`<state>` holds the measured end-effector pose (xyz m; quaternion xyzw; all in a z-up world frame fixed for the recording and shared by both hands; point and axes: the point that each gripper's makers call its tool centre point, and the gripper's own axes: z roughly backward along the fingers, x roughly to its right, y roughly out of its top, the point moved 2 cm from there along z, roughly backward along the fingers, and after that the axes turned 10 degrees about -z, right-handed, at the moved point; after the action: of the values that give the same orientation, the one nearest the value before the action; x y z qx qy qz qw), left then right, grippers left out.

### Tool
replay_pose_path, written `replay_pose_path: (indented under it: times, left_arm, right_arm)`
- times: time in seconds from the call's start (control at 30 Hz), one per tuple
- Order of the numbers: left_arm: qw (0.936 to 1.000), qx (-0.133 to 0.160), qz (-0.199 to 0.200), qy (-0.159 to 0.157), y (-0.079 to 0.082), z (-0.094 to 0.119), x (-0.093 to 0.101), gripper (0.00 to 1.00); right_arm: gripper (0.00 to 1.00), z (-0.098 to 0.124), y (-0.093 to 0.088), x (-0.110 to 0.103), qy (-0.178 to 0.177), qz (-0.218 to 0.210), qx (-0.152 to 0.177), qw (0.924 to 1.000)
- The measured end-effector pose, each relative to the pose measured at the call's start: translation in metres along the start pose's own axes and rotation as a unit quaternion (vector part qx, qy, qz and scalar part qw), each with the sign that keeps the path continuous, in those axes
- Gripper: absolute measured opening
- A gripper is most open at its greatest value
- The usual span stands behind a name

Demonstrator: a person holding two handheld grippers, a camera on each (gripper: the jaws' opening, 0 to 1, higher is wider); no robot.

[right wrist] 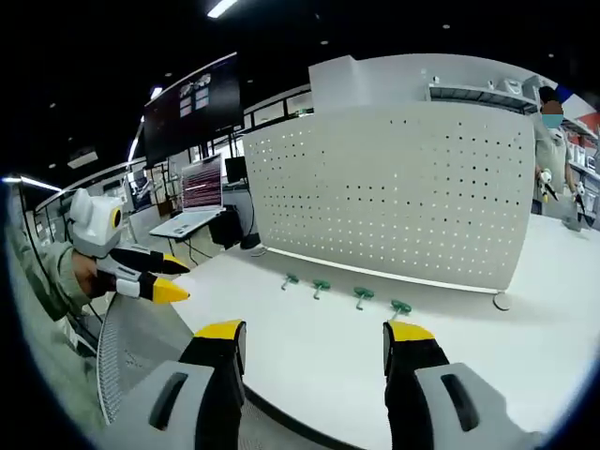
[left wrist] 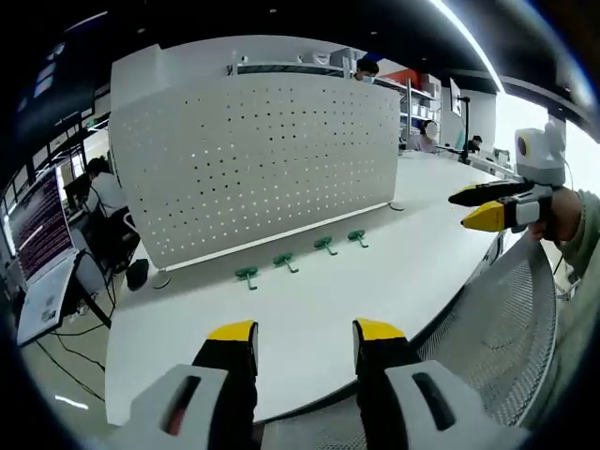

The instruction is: Insert the hook assembly into the mounting plate slot until the hook locks in place.

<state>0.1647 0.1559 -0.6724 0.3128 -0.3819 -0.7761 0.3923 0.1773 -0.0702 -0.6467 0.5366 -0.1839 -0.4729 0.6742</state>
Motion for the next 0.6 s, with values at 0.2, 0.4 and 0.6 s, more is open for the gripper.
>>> replay_pose_path:
  times: [0.2,0.4,0.6]
  left_arm:
    - [1.0,0.0,-0.003,-0.001,-0.0001,0.0007,0.0007,0.42]
    - [1.0,0.0,-0.004,-0.002,-0.0003,0.0018,0.0014,0.42]
    - [1.0,0.0,-0.006,-0.003,0.0003,0.0025,0.001,0.42]
  right_arm:
    - [0.57,0.0002,0.0,-0.0007,0.001,0.0,0.0,1.0]
    - [0.57,0.0005,-0.0007,-0.0017,0.001,0.001,-0.001,1.0]
    - [0.57,-0.0001,0.0001,-0.0032,0.002,0.0,0.0,1.0]
